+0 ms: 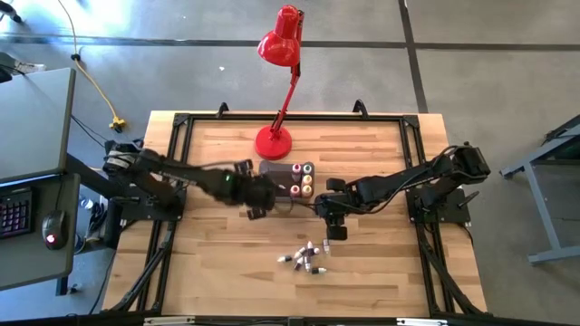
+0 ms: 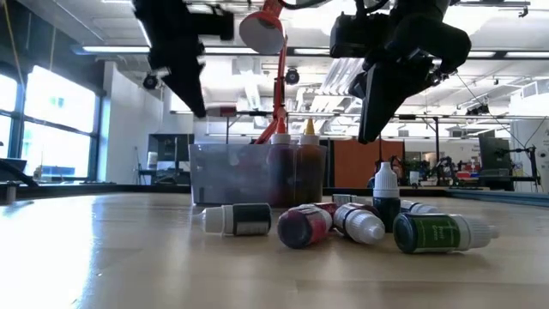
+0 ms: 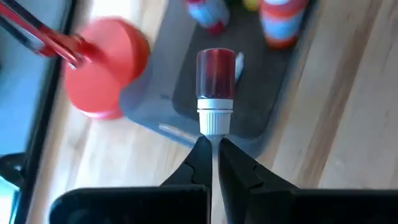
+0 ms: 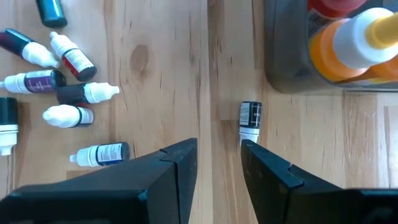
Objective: Pick & Place food coloring
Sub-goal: Put the small orange food coloring bottle into the black bin, then put the small black food coloring bottle into the black bin
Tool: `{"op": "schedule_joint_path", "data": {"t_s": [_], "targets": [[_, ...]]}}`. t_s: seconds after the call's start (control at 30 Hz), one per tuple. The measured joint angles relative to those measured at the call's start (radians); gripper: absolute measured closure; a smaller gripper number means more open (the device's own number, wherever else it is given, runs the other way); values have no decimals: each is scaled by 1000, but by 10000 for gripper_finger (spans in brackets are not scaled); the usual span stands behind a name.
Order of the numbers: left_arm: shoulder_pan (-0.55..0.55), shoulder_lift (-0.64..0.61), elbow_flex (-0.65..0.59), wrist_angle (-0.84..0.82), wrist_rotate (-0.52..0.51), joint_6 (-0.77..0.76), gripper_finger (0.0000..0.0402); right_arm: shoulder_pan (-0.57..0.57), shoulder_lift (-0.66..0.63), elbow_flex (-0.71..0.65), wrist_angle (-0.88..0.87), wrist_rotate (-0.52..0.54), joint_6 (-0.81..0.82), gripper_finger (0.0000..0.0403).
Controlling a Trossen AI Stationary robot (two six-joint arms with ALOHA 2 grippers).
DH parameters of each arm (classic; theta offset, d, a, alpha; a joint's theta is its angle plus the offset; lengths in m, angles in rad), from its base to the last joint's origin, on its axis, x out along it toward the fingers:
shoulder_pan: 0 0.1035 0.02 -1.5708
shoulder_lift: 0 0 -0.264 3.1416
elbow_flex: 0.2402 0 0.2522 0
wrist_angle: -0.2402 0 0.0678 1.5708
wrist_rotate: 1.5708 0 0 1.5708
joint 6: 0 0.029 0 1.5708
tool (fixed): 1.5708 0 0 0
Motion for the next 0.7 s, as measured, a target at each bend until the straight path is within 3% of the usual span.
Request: {"op": "schedule_joint_path", "data": {"t_s": [0.13, 0.3, 0.43, 0.7], "targets": [[126, 30, 0, 61, 190, 174, 400, 0, 0, 0, -3, 0, 0, 286], [233, 52, 0, 134, 332, 280, 400, 0, 0, 0, -4, 0, -1, 286], [278, 65, 0, 202, 362, 340, 390, 0, 0, 0, 0, 12, -50, 286], [310, 87, -4, 178, 366, 367, 322, -12, 14, 0, 5, 25, -29, 283]]}}
